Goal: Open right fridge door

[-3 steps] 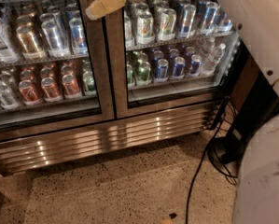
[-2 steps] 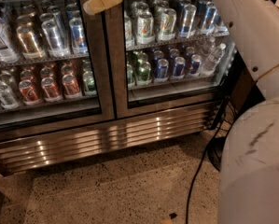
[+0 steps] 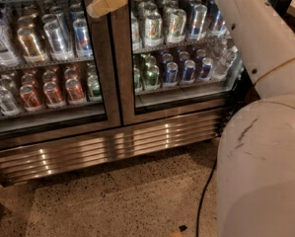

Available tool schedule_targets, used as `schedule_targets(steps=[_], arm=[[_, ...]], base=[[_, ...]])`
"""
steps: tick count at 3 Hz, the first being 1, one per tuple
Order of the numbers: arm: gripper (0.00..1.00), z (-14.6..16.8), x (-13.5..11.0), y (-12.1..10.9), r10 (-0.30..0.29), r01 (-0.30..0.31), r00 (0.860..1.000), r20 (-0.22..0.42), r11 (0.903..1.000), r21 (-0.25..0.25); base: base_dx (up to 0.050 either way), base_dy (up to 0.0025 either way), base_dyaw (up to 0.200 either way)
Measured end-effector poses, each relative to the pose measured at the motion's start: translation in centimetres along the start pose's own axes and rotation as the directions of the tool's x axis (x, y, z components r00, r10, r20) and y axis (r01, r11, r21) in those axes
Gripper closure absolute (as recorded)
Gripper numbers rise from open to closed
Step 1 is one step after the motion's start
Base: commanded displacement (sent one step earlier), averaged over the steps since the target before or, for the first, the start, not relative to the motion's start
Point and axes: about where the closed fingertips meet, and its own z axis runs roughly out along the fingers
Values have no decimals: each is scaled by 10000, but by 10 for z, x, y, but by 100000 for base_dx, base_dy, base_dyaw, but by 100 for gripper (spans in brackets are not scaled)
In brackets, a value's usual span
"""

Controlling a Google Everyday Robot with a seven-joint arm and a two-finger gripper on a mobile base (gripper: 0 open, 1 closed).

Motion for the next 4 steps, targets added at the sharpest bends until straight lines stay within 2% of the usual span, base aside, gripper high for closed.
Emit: schedule_targets(steps=[3, 4], arm=[[0, 4, 7, 4, -10, 6, 9999, -103, 9991, -416], [19, 4, 8, 12, -240, 217, 9992, -318, 9973, -706]], base=[[0, 0, 0], [0, 0, 0]])
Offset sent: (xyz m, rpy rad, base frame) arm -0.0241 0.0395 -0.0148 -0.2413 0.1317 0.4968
